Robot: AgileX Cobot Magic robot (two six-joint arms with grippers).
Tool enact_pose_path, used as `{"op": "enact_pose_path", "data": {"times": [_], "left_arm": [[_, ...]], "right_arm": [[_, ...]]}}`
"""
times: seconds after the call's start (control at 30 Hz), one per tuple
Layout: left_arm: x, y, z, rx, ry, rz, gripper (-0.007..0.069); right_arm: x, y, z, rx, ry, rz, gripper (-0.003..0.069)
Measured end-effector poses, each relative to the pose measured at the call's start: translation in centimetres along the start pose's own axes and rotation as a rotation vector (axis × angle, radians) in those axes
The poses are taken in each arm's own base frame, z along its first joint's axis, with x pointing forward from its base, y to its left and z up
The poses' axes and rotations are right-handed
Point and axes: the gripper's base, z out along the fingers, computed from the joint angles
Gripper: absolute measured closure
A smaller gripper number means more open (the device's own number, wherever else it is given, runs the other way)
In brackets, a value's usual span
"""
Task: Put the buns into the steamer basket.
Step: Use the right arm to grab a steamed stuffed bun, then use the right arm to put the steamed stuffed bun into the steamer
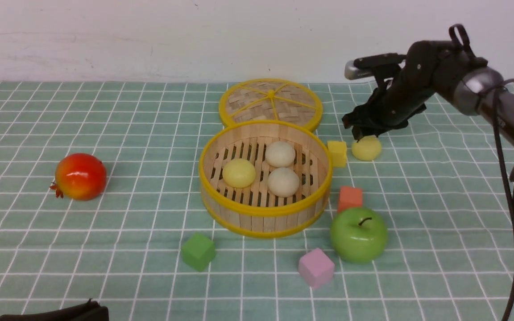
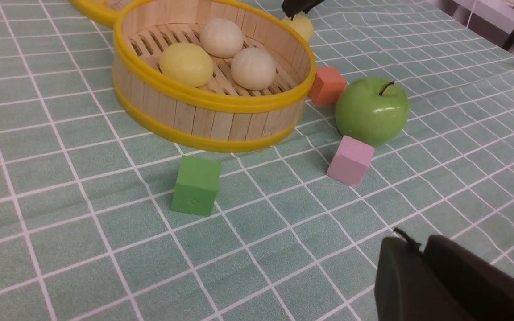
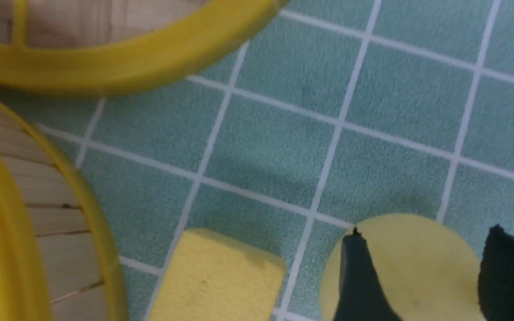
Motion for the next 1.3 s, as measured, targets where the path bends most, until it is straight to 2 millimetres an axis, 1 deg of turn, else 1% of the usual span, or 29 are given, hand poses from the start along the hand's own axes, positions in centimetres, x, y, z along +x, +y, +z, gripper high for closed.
{"op": "enact_pose_path", "data": {"times": [0.17, 0.33, 0.4, 0.43, 0.53, 0.63, 0.73, 0.8, 0.83, 0.87, 0.9, 0.93, 0.97, 1.0, 1.07, 1.13, 1.17, 1.2, 1.23, 1.3], "left_arm": [[0.0, 0.0, 0.0, 0.000, 0.000, 0.000, 0.0565], [0.0, 0.0, 0.0, 0.000, 0.000, 0.000, 0.0565], [0.0, 0.0, 0.0, 0.000, 0.000, 0.000, 0.0564], [0.0, 0.0, 0.0, 0.000, 0.000, 0.000, 0.0564], [0.0, 0.0, 0.0, 0.000, 0.000, 0.000, 0.0557], [0.0, 0.0, 0.0, 0.000, 0.000, 0.000, 0.0554], [0.0, 0.0, 0.0, 0.000, 0.000, 0.000, 0.0552], [0.0, 0.0, 0.0, 0.000, 0.000, 0.000, 0.0550], [0.0, 0.0, 0.0, 0.000, 0.000, 0.000, 0.0550], [0.0, 0.0, 0.0, 0.000, 0.000, 0.000, 0.0550], [0.0, 0.0, 0.0, 0.000, 0.000, 0.000, 0.0549], [0.0, 0.0, 0.0, 0.000, 0.000, 0.000, 0.0549], [0.0, 0.0, 0.0, 0.000, 0.000, 0.000, 0.0549], [0.0, 0.0, 0.0, 0.000, 0.000, 0.000, 0.0547], [0.0, 0.0, 0.0, 0.000, 0.000, 0.000, 0.0546], [0.0, 0.0, 0.0, 0.000, 0.000, 0.000, 0.0544], [0.0, 0.0, 0.0, 0.000, 0.000, 0.000, 0.0543], [0.0, 0.0, 0.0, 0.000, 0.000, 0.000, 0.0541], [0.0, 0.0, 0.0, 0.000, 0.000, 0.000, 0.0539], [0.0, 0.0, 0.0, 0.000, 0.000, 0.000, 0.0535]], "right_arm": [[0.3, -0.2, 0.9, 0.016, -0.002, -0.010, 0.0330], [0.4, -0.3, 1.4, 0.024, -0.011, -0.012, 0.0415], [0.5, -0.4, 1.6, 0.027, -0.010, -0.013, 0.0460], [0.5, -0.4, 1.6, 0.027, -0.010, -0.013, 0.0460], [0.5, -0.4, 1.6, 0.030, -0.008, -0.017, 0.0555], [0.1, -0.3, 0.6, 0.031, -0.002, -0.028, 0.0643], [-0.5, -0.1, -1.4, 0.028, -0.004, -0.037, 0.0654], [-1.0, 0.3, -3.4, 0.009, 0.003, -0.048, 0.0654], [-1.5, 0.8, -4.9, -0.009, 0.001, -0.060, 0.0654], [-1.5, 1.0, -5.1, -0.020, 0.008, -0.063, 0.0654], [-1.9, 2.4, -7.5, -0.070, 0.010, -0.091, 0.0654], [-2.1, 3.2, -8.4, -0.098, 0.010, -0.107, 0.0654], [-2.1, 3.5, -8.6, -0.106, 0.014, -0.111, 0.0653], [-2.3, 5.4, -10.1, -0.164, 0.004, -0.139, 0.0651], [-2.6, 8.3, -11.7, -0.232, -0.022, -0.179, 0.0648], [-2.6, 10.7, -12.4, -0.275, -0.041, -0.207, 0.0647], [-2.6, 10.9, -12.4, -0.279, -0.043, -0.210, 0.0647], [-2.6, 12.6, -12.4, -0.301, -0.058, -0.233, 0.0648], [-2.5, 13.5, -12.3, -0.309, -0.069, -0.245, 0.0648], [-2.1, 16.1, -11.7, -0.339, -0.083, -0.275, 0.0647]]}}
